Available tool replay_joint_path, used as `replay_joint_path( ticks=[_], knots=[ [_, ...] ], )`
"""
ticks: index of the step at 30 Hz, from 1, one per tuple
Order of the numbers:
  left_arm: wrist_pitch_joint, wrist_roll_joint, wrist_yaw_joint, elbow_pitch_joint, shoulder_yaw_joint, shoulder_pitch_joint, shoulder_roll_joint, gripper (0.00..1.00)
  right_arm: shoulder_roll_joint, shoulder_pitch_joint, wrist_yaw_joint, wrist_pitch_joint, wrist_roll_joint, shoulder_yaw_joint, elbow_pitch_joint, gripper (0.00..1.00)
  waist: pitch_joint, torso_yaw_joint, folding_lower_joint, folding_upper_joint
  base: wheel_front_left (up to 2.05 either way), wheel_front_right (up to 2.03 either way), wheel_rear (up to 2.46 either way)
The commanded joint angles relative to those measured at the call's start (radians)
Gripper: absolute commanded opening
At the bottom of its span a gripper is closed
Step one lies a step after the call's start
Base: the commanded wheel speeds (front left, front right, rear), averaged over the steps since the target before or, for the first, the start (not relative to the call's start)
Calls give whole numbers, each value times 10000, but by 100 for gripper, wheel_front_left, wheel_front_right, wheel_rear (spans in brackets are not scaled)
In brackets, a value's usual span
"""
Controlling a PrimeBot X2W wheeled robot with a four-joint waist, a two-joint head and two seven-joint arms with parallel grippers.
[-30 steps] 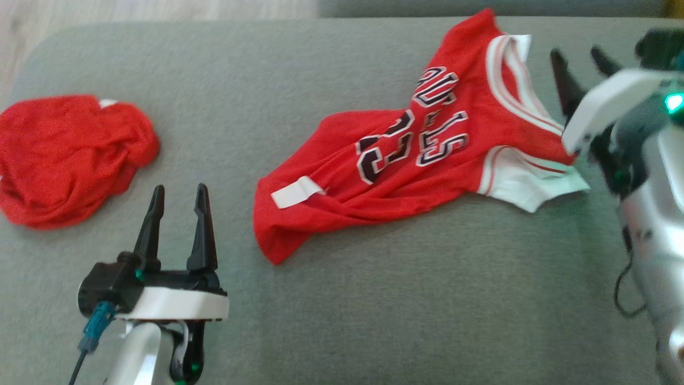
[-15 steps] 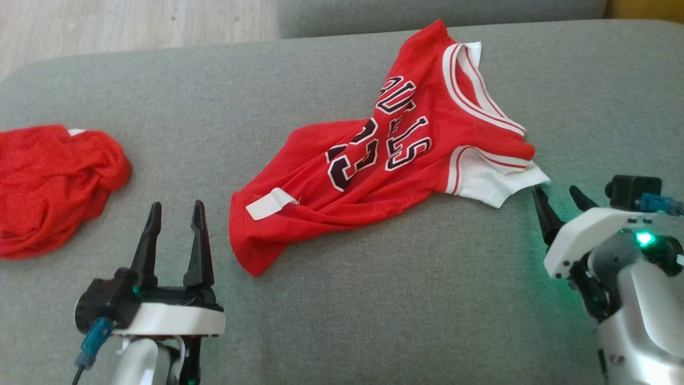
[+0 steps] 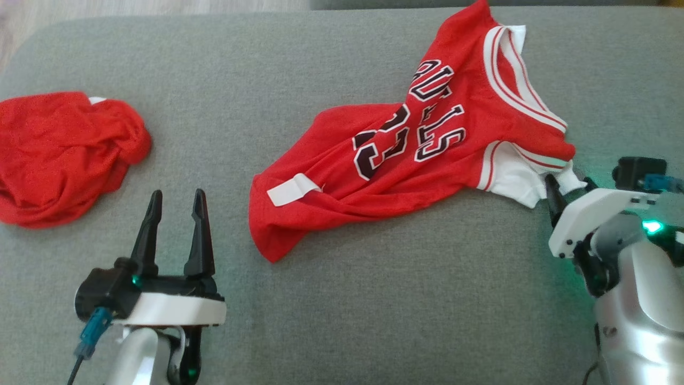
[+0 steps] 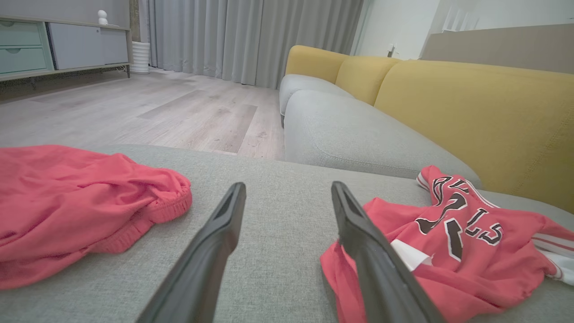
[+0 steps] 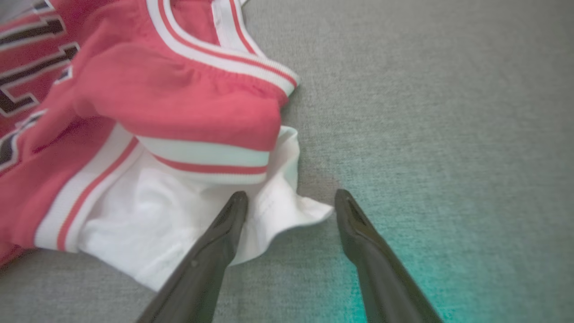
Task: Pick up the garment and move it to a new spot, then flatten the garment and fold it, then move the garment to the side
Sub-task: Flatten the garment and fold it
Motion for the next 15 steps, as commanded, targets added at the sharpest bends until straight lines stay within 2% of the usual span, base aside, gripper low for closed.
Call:
replay_joint_path(
  ticks=[1,2,3,4,7,10,15],
  knots=[
    [-95,122,-46,-293,325,-336,79,100,50,-314,-7,91,-90,203,-197,100,44,39,-1,0,0,0,0],
    [-95,122,-49,-285,341,-343,84,100,64,-338,-7,303,-168,244,33,91,53,49,-1,0,0,0,0],
    [-95,122,-52,-277,355,-349,88,100,78,-358,-7,468,-207,321,201,43,59,50,-1,0,0,0,0],
    [-95,120,-53,-273,377,-350,92,100,90,-361,-7,605,-213,407,326,0,61,37,-1,0,0,0,0],
    [-95,116,-26,-281,472,-296,90,100,99,-337,-7,436,-126,465,242,0,2,-111,-1,0,0,0,0],
    [-95,119,-7,-275,528,-229,73,100,24,-116,-7,4,-364,-16,-314,0,-169,-329,-1,0,0,0,0],
    [-95,138,45,-290,600,-41,31,100,154,1043,-7,-84,-824,-1192,-2396,0,-497,-743,-1,0,0,0,0]
  ],
)
